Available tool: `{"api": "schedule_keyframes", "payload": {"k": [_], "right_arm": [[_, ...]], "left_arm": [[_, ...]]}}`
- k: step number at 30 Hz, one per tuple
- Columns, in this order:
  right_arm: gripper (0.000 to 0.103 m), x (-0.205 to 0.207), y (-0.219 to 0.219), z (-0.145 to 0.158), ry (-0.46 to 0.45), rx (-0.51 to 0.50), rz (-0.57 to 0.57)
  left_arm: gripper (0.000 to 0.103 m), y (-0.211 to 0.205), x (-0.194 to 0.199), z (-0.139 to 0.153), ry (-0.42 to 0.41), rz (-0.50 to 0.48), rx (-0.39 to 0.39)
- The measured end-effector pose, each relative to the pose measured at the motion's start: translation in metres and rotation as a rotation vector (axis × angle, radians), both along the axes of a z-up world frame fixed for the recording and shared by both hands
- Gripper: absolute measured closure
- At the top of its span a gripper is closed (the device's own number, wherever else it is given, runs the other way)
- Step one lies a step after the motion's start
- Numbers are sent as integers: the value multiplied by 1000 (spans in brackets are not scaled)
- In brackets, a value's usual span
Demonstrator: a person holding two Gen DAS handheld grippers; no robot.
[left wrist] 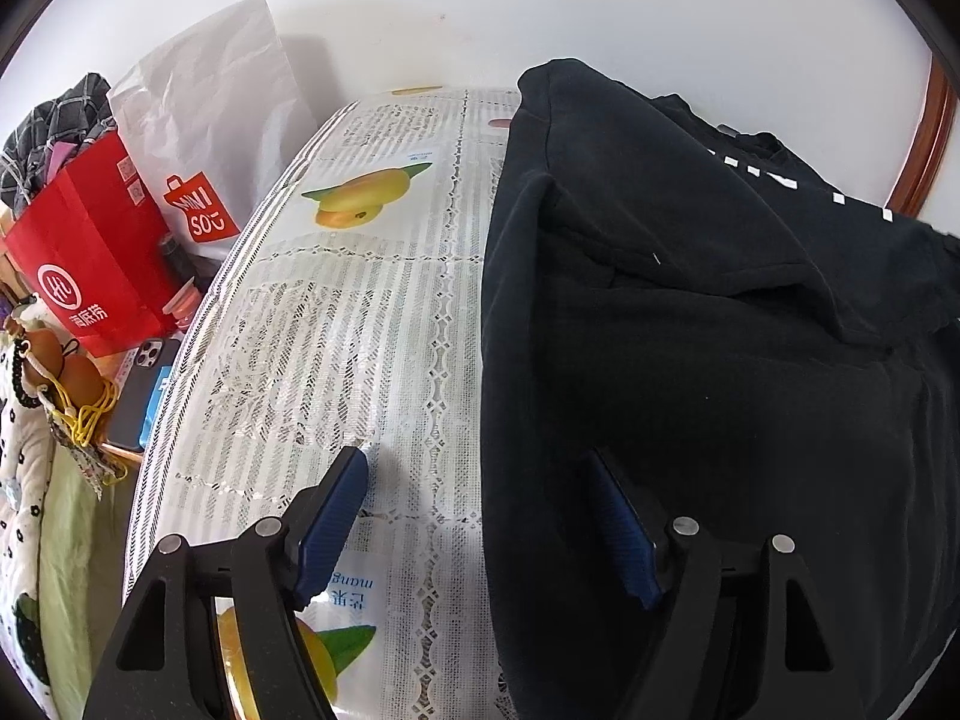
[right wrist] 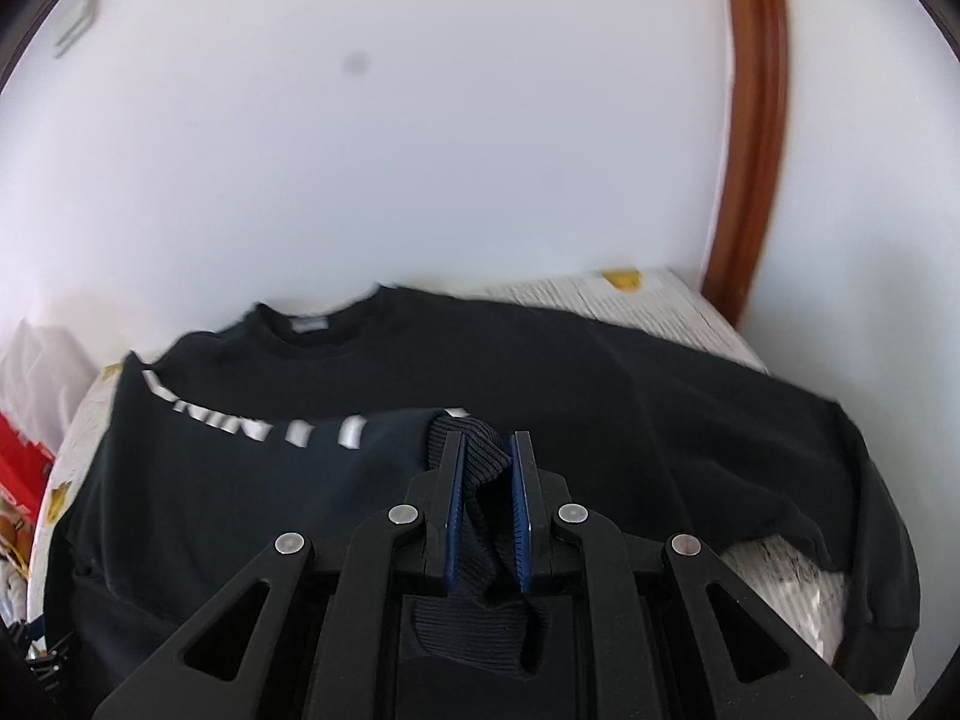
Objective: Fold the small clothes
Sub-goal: 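Grasp the folded striped cuff with the right gripper and straighten it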
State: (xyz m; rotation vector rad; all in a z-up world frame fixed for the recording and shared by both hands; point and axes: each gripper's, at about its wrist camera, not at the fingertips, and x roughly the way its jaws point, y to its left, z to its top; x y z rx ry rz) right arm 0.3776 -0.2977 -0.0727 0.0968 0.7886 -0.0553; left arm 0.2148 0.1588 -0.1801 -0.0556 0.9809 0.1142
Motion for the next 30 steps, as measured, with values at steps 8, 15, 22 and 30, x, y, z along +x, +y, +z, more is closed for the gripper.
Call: {"api": "schedule_keyframes", "payload": {"k": [8, 15, 22, 30], "right_arm": [[88, -4, -36, -48, 124, 0, -82], [79, -17, -36, -68, 174, -58, -69], [80, -11, -31, -84, 209, -95, -44], [93, -14, -33, -72, 160, -68, -1]], "left_arm": [[29, 0, -5, 2, 12, 2, 3], [32, -2, 10, 14, -17, -11, 40], [39, -2, 59, 33, -63, -3, 59], [97, -14, 102, 22, -29, -39, 57]]}}
